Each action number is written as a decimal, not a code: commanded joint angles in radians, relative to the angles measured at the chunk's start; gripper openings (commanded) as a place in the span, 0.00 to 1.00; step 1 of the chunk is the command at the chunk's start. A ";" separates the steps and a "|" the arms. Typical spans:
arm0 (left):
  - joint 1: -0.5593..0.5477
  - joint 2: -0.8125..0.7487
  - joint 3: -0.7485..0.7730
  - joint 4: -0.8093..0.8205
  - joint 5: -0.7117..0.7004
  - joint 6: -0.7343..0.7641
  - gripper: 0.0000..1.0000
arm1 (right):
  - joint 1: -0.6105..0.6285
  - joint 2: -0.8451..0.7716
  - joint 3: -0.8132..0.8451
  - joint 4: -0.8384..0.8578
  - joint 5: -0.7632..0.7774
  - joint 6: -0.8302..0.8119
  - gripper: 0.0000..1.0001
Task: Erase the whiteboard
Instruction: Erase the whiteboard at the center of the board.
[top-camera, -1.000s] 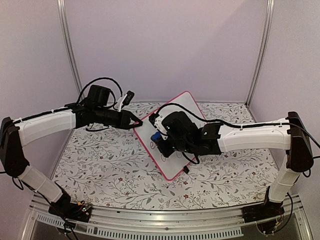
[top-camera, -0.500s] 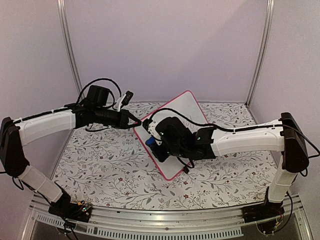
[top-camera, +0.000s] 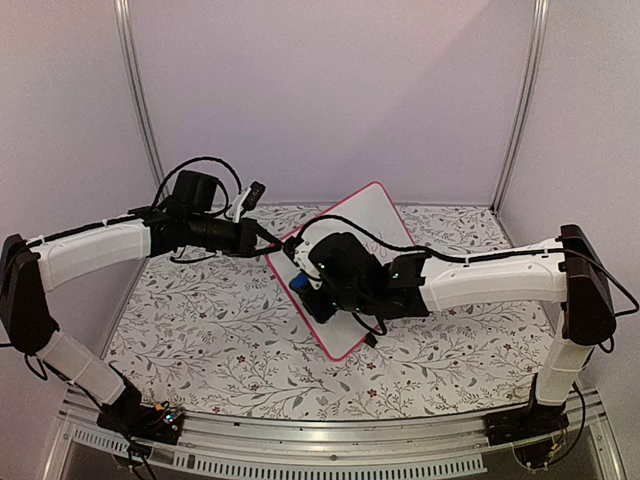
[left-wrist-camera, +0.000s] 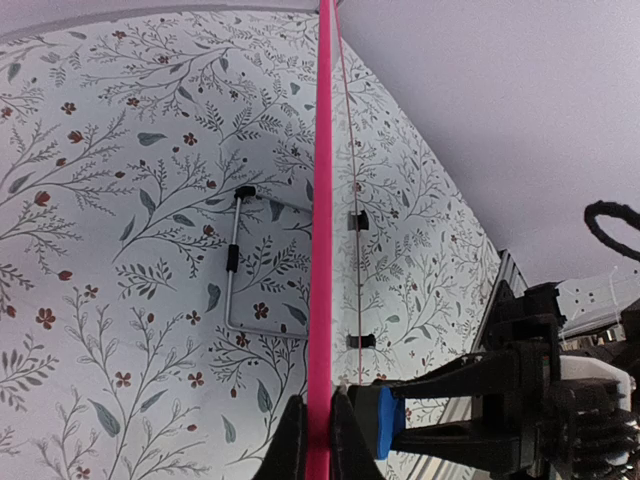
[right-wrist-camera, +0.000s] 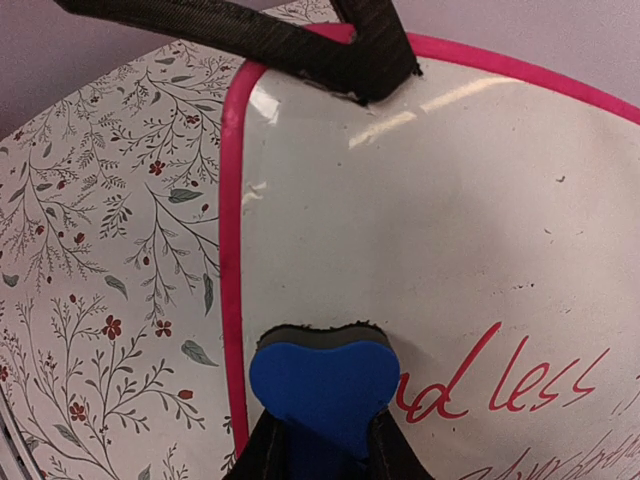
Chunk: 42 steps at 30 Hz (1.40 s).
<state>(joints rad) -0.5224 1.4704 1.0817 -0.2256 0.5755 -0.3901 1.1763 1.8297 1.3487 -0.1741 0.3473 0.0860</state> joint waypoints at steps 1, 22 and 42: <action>0.005 0.001 -0.009 0.020 0.005 0.031 0.00 | 0.005 0.016 -0.011 -0.028 0.003 0.006 0.00; 0.005 -0.002 -0.011 0.020 0.005 0.031 0.00 | 0.005 -0.028 -0.119 -0.055 -0.001 0.063 0.00; 0.007 -0.007 -0.012 0.023 0.008 0.029 0.00 | 0.007 -0.060 -0.161 -0.099 -0.018 0.106 0.00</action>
<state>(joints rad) -0.5209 1.4704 1.0798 -0.2241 0.5777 -0.3904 1.1790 1.7733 1.2030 -0.1944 0.3412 0.1711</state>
